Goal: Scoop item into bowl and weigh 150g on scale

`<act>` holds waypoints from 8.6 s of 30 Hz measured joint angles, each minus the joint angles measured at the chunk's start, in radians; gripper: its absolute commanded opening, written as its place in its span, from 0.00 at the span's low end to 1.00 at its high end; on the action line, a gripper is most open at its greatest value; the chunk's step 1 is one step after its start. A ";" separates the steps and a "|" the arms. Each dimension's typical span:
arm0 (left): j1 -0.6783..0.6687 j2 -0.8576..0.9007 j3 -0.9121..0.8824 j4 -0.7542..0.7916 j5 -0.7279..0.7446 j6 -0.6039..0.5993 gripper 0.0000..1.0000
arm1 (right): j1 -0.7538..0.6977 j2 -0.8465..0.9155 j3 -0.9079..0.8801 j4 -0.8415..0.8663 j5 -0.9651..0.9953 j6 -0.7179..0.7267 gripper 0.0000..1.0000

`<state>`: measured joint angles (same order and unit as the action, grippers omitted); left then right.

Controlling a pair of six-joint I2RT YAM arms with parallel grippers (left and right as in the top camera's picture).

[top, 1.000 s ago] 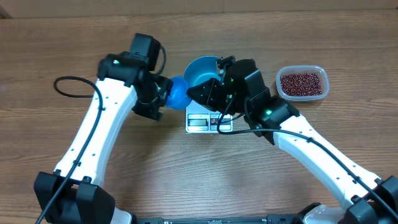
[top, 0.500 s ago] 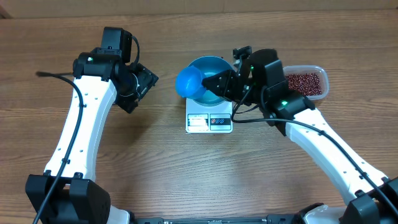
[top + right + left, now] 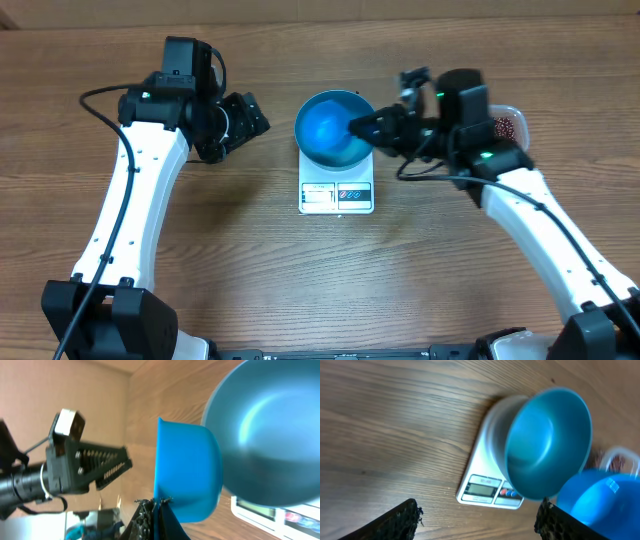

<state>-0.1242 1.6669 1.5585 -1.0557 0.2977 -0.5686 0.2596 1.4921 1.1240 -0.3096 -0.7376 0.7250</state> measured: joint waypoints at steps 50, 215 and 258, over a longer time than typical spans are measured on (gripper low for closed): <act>-0.727 0.252 -0.096 0.139 -0.430 -0.124 0.04 | -0.521 -0.216 0.002 -0.390 -0.014 -0.305 0.04; -0.678 0.199 -0.503 0.770 -0.627 -0.131 0.04 | -0.521 -0.216 0.002 -0.494 0.046 -0.386 0.04; -0.733 -0.242 -0.374 0.442 -0.520 0.082 0.04 | -0.521 -0.216 0.002 -0.488 0.045 -0.385 0.04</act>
<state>-0.8570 1.4250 1.1847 -0.6140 -0.2226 -0.4866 -0.2615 1.2762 1.1255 -0.7975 -0.6922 0.3401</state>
